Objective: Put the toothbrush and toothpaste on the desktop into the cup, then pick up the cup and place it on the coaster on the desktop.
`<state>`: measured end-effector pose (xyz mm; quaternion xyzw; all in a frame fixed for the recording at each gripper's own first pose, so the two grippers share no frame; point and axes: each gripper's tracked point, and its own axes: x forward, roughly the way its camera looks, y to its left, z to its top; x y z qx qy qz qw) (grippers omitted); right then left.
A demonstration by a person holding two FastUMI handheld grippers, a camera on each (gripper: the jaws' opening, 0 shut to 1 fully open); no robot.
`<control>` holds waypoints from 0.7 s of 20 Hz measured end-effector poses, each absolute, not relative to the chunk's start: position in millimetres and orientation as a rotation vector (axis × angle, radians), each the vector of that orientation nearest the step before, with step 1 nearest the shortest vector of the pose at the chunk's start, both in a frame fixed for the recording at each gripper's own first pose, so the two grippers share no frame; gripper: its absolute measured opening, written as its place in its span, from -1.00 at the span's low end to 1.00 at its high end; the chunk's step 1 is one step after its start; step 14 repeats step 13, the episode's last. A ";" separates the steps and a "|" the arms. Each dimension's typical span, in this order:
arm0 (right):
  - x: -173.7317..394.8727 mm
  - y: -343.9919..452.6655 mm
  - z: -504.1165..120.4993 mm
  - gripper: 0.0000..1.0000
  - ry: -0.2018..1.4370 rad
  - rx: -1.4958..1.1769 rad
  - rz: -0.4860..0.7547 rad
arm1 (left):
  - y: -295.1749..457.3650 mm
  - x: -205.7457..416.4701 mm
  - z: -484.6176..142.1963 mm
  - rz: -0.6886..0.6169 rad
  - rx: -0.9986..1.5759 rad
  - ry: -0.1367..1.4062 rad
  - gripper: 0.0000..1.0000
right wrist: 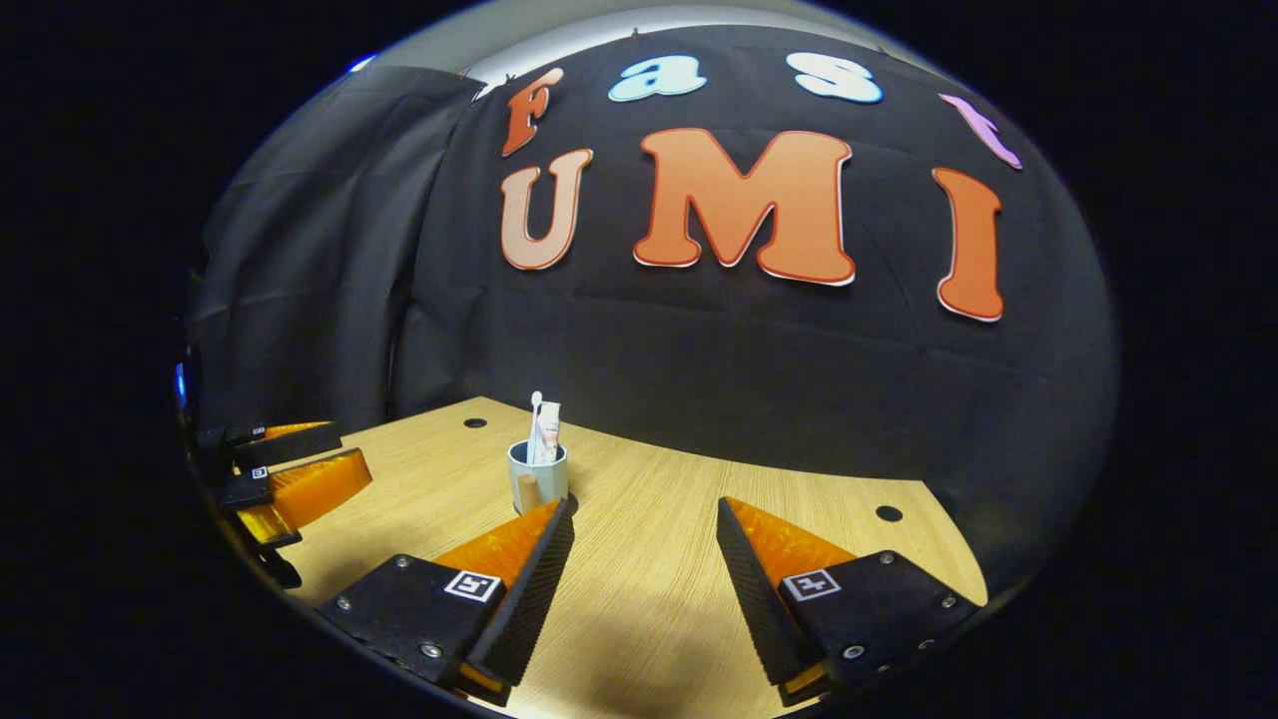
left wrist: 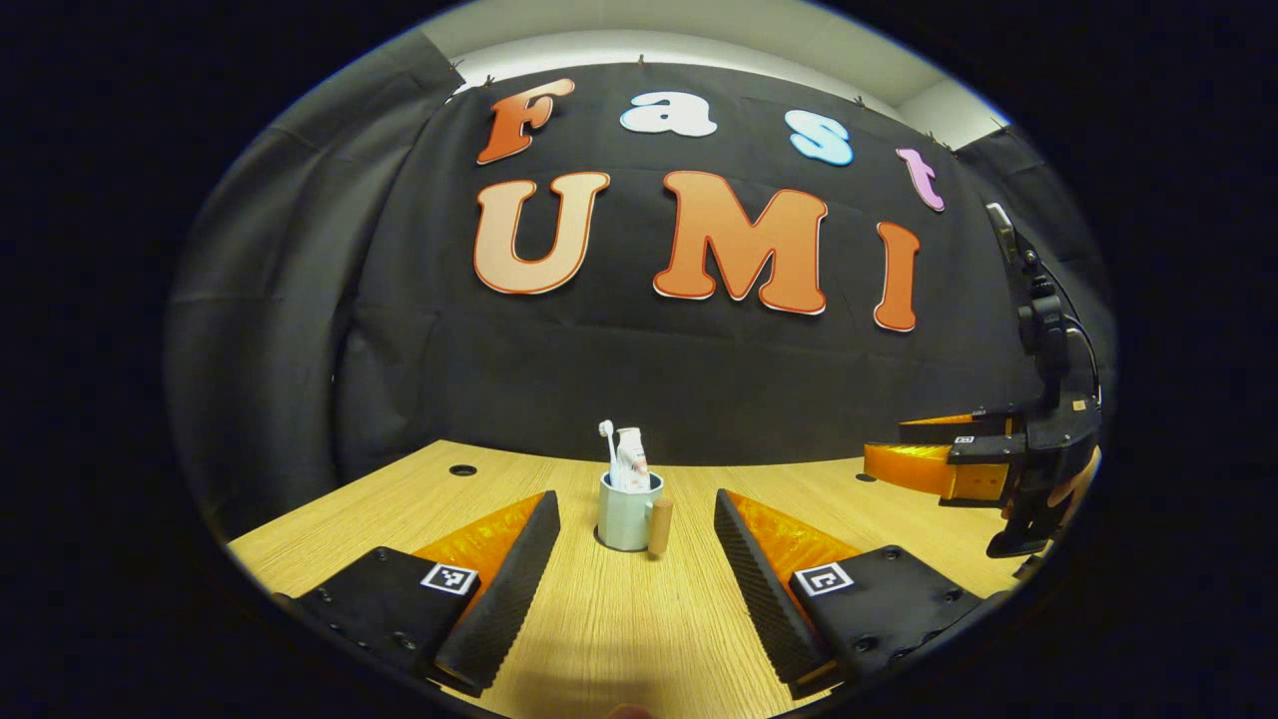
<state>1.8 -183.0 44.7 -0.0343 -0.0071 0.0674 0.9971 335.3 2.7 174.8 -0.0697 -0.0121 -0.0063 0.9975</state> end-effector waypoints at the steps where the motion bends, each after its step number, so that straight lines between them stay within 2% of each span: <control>1: -0.2 -191.9 45.1 0.74 -0.044 -0.078 0.109 | 0.7 335.1 175.5 -0.012 -0.136 -0.033 0.99; 6: -16.4 -200.4 16.2 0.75 -0.072 -0.076 0.100 | -1.8 332.0 185.7 0.010 -0.144 -0.109 0.99; 14: -34.3 -224.3 30.3 0.75 -0.182 -0.096 0.015 | -8.4 329.7 187.1 0.027 -0.123 -0.140 0.94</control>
